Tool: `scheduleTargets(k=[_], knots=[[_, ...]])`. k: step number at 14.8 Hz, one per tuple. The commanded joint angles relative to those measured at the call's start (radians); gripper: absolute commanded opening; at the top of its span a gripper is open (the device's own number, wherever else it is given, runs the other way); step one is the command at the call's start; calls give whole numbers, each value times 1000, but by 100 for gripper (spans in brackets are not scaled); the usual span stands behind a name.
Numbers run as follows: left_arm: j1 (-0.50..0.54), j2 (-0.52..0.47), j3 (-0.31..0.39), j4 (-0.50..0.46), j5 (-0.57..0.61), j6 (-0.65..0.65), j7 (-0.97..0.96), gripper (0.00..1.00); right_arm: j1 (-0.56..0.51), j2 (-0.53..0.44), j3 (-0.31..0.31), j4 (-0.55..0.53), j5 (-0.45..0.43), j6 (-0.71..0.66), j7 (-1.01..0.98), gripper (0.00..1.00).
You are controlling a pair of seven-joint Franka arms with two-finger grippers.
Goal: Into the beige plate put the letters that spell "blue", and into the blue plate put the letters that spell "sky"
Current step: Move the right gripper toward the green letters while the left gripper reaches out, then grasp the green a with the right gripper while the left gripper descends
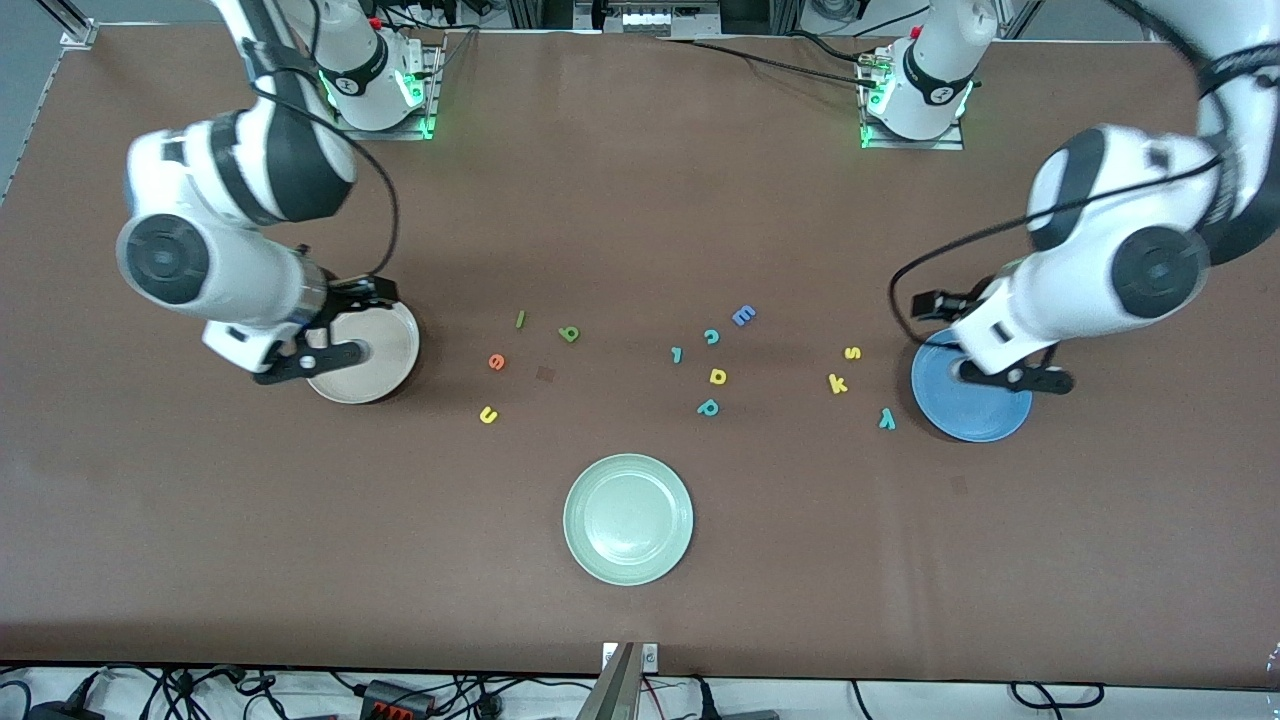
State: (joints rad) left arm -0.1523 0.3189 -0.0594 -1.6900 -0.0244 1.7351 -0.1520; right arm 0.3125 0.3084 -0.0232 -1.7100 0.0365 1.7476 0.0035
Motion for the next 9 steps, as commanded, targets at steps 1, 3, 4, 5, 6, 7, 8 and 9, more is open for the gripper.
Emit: scheduleTargets(k=[1,3,4,5,6,7,8,9], knots=[[-38,54,-4,-75,-19,178,-109,100,68,53,-6,-14,11,59,58,100],[-50,57,-4,-204,-19,379,-145,100,141,90,-6,-17,11,104,166,100],[-56,58,-4,-264,-19,483,-164,100,181,110,-6,-16,11,118,177,100],[-58,77,-4,-307,-19,576,-173,100,215,129,-6,-17,11,150,182,100],[-65,98,-4,-332,-19,649,-191,100,252,149,-6,-23,13,185,185,100],[-82,132,-4,-339,-19,703,-222,100,282,170,-6,-26,14,226,191,100],[-99,161,-2,-338,-17,733,-248,100,312,194,-6,-26,14,271,191,100],[-121,186,0,-338,-14,759,-265,100,332,216,-6,-25,16,302,191,100]])
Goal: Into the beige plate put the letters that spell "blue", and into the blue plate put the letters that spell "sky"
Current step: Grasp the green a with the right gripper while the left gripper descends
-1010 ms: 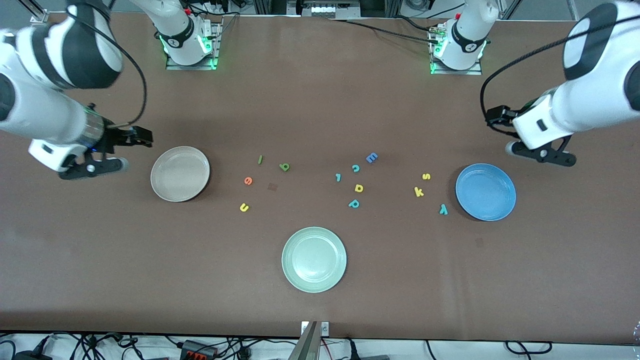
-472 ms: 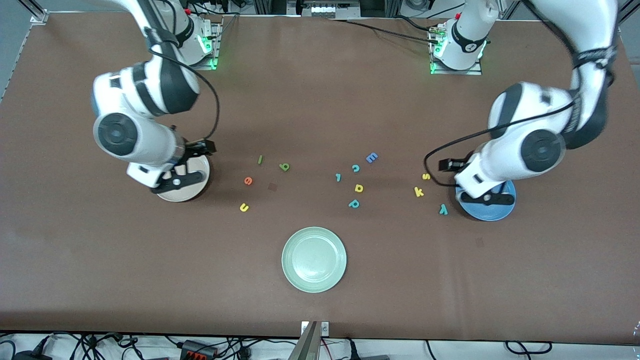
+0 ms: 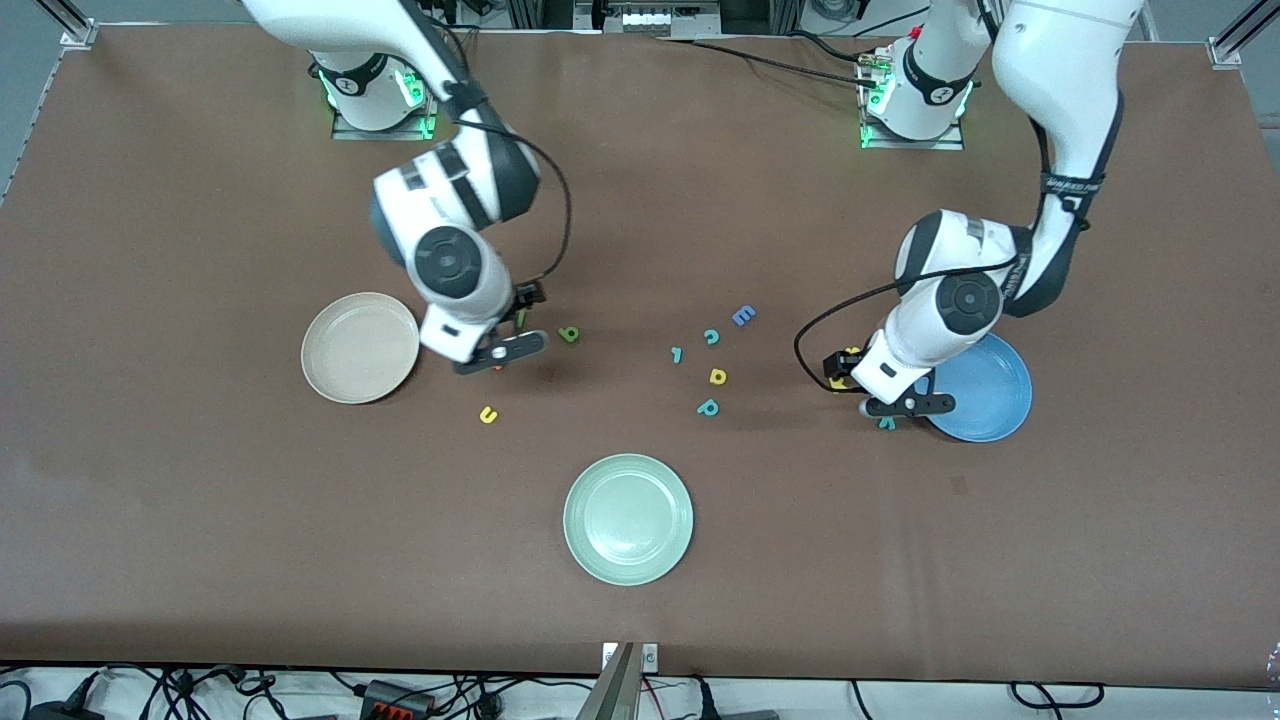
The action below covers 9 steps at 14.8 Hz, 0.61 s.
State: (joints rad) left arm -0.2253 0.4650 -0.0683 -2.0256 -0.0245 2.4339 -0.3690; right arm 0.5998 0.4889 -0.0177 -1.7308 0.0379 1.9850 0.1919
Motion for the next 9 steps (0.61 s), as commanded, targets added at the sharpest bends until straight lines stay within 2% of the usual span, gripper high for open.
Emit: scheduleTargets(k=[1,6,9], knots=[[-57,59,8,-2,-9,82,-56,100,64,56,-11,-4,13,95,3,100],[-60,73,8,-1,-6,86,-57,100,124,134,-11,0,10,165,-3,100],[-52,70,11,5,-2,86,-45,100,135,151,-11,5,10,234,-12,87]])
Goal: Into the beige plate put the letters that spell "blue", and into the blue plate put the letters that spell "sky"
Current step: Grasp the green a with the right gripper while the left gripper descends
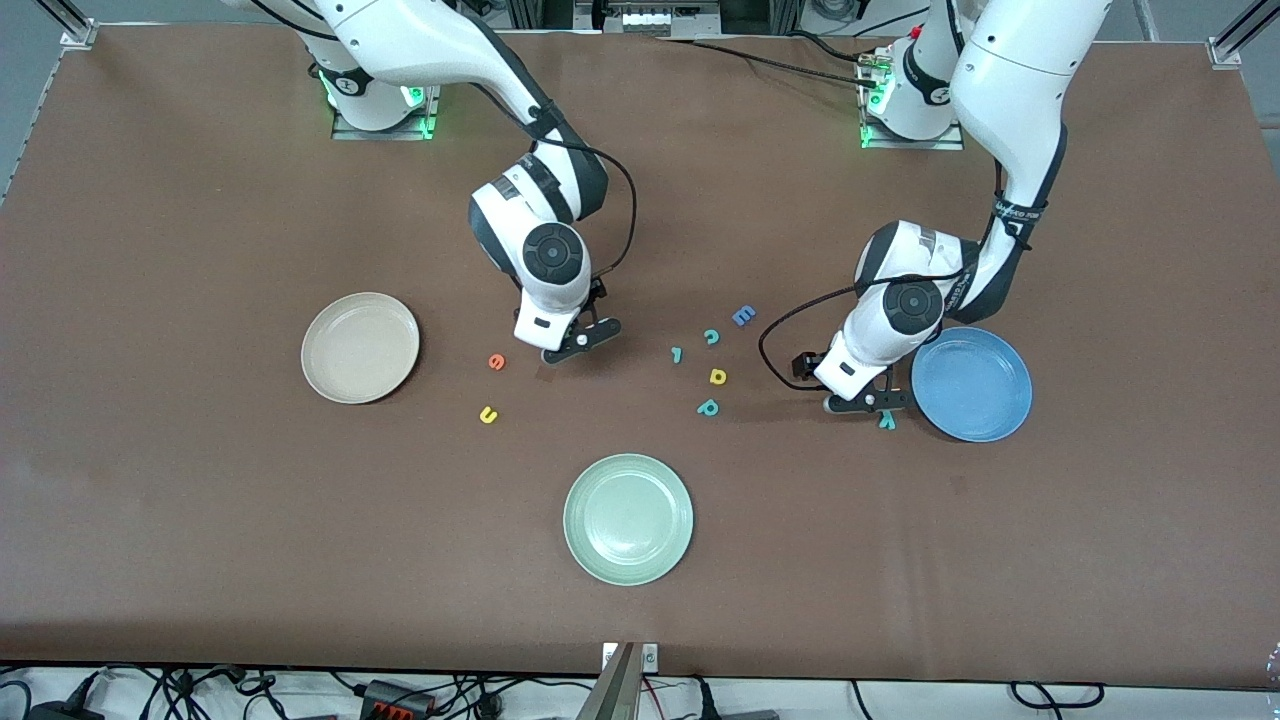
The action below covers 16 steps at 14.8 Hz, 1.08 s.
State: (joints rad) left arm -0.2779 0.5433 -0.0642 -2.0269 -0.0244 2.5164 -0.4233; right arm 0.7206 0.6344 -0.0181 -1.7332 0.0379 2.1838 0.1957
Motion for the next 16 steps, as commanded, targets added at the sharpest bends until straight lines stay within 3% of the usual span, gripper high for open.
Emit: scheduleTargets(k=[1,4,8,11,14,16], knots=[[0,-6,7,10,-2,5,9,100,14,11,-11,7,7,43,-21,83],[-1,-3,9,20,9,5,11,95,14,21,-11,9,-1,63,-21,75],[6,12,12,25,110,7,8,88,14,45,-13,9,-3,76,-21,74],[6,14,12,25,115,7,9,68,13,47,-13,9,-3,77,-21,71],[6,27,12,25,116,38,8,52,7,47,-14,12,-6,77,-25,60],[8,29,12,25,116,39,9,36,3,60,-14,32,-15,82,-36,60]])
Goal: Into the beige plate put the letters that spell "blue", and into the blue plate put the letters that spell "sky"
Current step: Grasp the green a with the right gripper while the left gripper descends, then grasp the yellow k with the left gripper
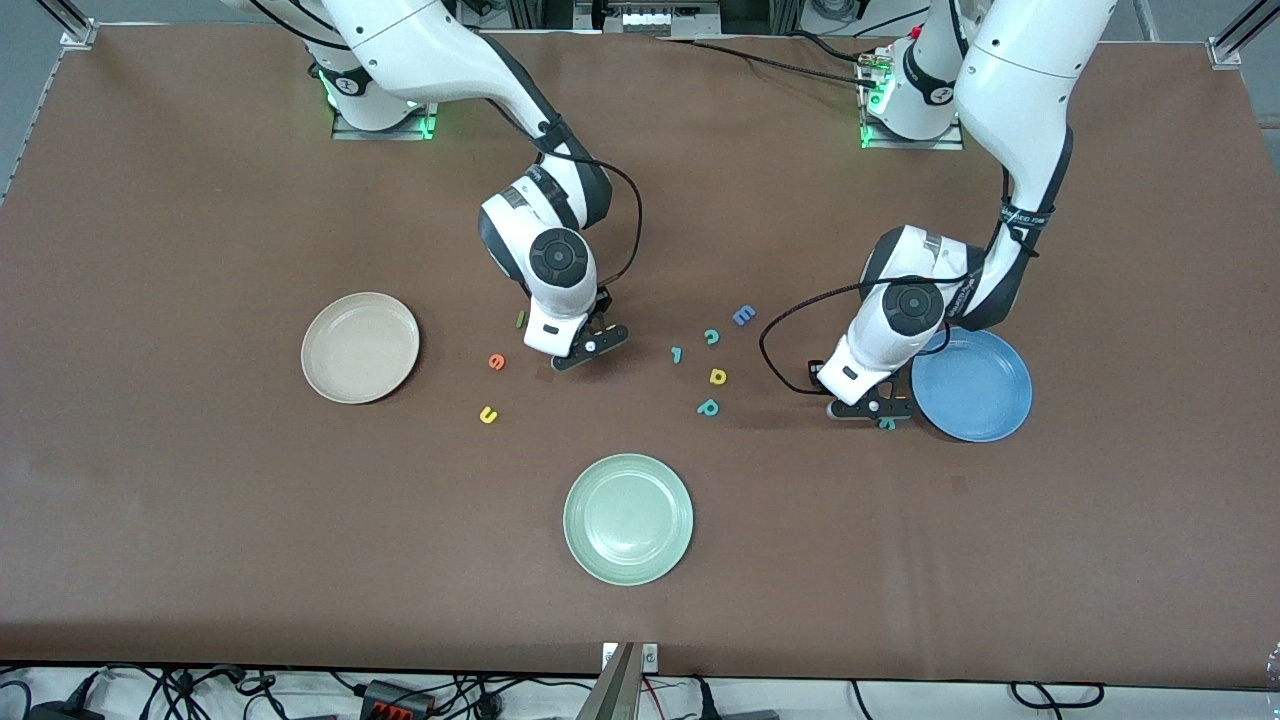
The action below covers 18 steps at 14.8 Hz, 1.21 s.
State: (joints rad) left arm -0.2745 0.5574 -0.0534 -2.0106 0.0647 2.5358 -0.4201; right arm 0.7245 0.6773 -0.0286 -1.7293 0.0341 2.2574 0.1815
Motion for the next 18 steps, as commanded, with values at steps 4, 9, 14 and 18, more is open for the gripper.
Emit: scheduleTargets(k=[4,9,14,18], knots=[[3,12,1,9,27,18,6,6,-4,31,-4,39,-13,7,-23,60],[37,-42,3,90,27,-142,38,2,-4,33,-4,37,-11,4,-23,45],[165,-57,3,291,27,-552,309,3,-8,28,-8,39,-10,4,-28,12],[290,-19,4,267,29,-517,451,3,-63,-48,-22,37,-5,-62,13,9]])
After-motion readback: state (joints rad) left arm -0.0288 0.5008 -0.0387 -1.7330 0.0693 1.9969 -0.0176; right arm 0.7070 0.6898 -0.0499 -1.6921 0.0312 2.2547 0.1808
